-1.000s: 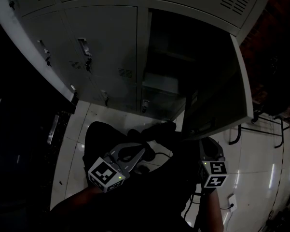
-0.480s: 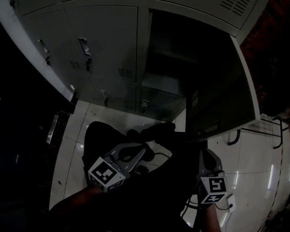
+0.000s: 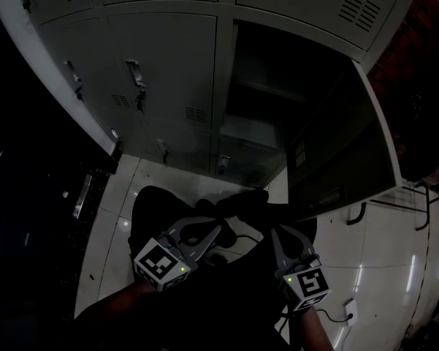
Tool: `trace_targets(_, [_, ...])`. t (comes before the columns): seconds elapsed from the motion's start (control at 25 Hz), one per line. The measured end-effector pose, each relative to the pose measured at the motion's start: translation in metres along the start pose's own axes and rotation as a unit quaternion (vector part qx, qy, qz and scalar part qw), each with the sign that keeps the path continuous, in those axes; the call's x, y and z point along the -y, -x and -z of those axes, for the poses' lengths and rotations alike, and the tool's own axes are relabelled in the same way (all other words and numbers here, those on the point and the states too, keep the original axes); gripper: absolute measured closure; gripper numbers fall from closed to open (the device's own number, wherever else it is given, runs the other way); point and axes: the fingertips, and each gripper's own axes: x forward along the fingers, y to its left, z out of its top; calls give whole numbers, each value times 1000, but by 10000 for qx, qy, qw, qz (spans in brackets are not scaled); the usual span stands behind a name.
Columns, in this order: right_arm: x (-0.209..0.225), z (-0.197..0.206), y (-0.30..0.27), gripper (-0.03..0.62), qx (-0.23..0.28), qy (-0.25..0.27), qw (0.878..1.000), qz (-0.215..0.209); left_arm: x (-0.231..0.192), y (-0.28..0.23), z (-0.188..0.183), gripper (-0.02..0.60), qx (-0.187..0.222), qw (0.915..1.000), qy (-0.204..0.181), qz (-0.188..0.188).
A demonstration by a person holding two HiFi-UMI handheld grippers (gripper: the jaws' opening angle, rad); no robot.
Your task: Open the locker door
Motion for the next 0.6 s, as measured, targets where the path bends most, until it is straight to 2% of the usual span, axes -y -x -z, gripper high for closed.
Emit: trace_targets(0.6, [-15,1,-11,592,33,56,9997,-250,-1,0,5,569,-38,10000,30,-27])
